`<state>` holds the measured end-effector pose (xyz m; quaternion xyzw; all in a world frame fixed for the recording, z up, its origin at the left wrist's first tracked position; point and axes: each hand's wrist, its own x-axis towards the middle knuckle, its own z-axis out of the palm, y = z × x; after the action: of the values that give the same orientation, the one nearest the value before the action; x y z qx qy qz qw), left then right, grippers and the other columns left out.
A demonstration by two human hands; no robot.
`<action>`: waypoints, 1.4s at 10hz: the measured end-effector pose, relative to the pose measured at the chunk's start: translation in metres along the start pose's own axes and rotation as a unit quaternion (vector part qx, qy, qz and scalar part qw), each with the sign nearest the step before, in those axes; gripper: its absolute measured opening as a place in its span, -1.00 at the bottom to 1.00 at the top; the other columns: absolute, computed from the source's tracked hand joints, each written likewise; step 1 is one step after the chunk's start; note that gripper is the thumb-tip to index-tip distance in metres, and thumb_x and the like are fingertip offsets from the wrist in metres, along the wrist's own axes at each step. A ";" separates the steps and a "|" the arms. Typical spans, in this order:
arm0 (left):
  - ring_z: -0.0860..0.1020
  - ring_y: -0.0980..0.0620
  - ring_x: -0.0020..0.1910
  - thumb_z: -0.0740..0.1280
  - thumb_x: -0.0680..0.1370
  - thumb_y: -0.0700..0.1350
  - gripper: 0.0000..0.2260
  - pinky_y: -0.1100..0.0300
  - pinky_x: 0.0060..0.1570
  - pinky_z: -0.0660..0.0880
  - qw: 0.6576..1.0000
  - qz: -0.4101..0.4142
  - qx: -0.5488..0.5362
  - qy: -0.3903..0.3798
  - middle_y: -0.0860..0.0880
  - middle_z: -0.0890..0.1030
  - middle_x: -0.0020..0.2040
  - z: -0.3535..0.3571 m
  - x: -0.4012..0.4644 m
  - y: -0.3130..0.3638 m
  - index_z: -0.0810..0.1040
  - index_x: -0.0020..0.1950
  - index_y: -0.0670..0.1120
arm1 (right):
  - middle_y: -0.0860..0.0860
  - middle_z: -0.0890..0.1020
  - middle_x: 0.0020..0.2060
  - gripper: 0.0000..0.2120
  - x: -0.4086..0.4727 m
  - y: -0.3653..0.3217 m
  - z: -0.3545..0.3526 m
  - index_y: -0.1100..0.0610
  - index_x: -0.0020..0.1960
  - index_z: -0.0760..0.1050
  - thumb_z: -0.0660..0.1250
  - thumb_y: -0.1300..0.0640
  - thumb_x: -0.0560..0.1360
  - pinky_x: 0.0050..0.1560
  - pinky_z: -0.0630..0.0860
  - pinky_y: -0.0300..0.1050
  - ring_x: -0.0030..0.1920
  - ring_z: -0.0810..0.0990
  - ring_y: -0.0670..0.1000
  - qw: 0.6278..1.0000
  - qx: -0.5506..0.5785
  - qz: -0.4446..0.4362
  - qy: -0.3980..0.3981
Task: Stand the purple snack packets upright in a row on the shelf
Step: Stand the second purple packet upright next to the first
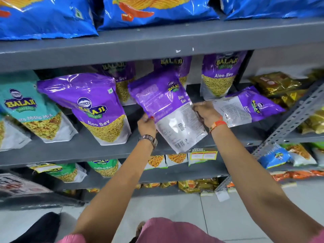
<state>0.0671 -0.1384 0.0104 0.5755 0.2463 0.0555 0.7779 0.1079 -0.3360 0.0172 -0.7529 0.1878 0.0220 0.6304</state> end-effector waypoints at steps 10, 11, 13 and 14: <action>0.51 0.12 -0.15 0.23 0.52 -0.26 -0.75 0.35 -0.19 0.51 0.977 0.123 0.103 -0.139 -0.04 0.55 -0.06 -0.029 -0.002 0.021 0.47 0.17 -0.30 | 0.14 0.54 0.04 -0.73 -0.124 0.042 0.068 0.14 0.17 0.41 0.21 0.16 0.48 0.06 0.44 -0.27 0.03 0.50 -0.06 0.959 0.086 -0.184 0.198; 0.56 0.18 -0.20 0.20 0.52 -0.30 -0.77 0.35 -0.21 0.55 0.978 0.130 0.092 -0.136 -0.03 0.56 -0.11 -0.030 -0.010 0.018 0.47 0.17 -0.31 | 0.09 0.42 0.20 -0.65 -0.117 0.042 0.076 0.17 0.30 0.33 0.19 0.21 0.52 0.11 0.25 -0.61 0.06 0.34 -0.42 0.968 0.061 -0.195 0.148; 0.62 0.14 -0.18 0.38 0.39 -0.20 -0.74 0.00 0.00 0.58 0.946 0.195 0.131 -0.223 0.19 0.68 -0.18 -0.039 -0.037 -0.009 0.59 0.01 0.09 | -0.08 0.52 0.12 -0.61 -0.084 0.028 0.059 0.19 0.29 0.37 0.08 0.38 0.50 0.19 0.34 -0.46 0.16 0.47 -0.17 0.975 0.103 -0.188 0.062; 0.62 0.16 -0.11 0.37 0.41 -0.17 -0.76 0.00 0.06 0.57 0.940 0.192 0.130 -0.250 0.05 0.65 -0.05 -0.035 -0.049 -0.011 0.58 0.05 0.03 | 0.05 0.46 0.19 -0.62 -0.062 0.026 0.048 0.21 0.32 0.32 0.07 0.39 0.53 0.27 0.35 -0.17 0.18 0.47 -0.04 0.982 0.113 -0.148 0.001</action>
<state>0.0070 -0.1297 0.0082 0.7033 -0.0664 0.0257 0.7073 0.0514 -0.2780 -0.0006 -0.6965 0.0758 -0.0937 0.7073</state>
